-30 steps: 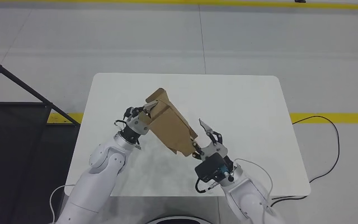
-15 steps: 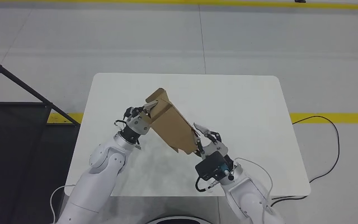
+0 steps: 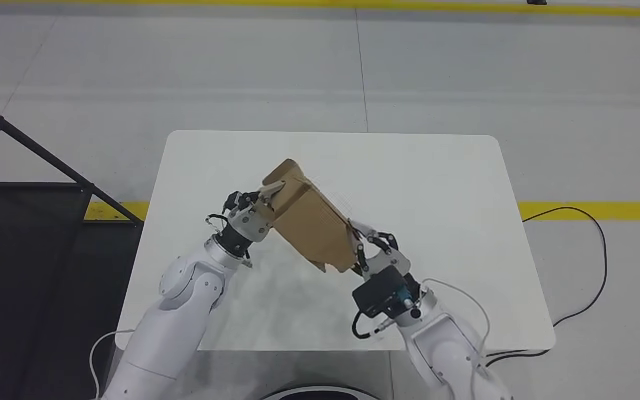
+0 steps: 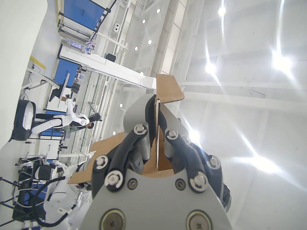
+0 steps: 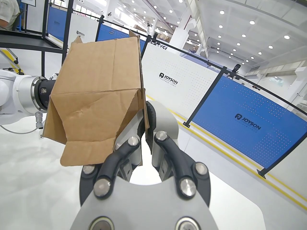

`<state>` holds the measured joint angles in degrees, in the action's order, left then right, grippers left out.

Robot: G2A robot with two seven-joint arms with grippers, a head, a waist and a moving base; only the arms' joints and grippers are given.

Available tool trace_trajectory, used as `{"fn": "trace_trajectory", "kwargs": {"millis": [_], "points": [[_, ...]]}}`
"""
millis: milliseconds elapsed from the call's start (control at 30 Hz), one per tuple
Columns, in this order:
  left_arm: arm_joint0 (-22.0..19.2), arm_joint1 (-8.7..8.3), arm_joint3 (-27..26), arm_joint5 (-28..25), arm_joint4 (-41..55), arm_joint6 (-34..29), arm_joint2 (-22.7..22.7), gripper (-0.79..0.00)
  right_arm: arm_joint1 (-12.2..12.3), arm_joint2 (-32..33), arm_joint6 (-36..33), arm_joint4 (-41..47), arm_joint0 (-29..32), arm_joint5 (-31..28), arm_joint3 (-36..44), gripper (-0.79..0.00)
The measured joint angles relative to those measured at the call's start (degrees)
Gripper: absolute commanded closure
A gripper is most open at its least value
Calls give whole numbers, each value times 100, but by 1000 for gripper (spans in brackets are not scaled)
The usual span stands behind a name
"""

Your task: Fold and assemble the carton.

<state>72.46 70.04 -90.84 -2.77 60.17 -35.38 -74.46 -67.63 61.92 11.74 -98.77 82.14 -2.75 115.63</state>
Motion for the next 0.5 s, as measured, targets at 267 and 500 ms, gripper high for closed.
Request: {"fn": "trace_trajectory", "kwargs": {"millis": [267,500], "points": [[-22,-29,99,141,-166,-18,-249,-785,12,278,-101,71,51,-154,106,0],[-68,-72,250,189,-226,-32,-628,-785,68,643,-401,195,83,-835,222,0]]}}
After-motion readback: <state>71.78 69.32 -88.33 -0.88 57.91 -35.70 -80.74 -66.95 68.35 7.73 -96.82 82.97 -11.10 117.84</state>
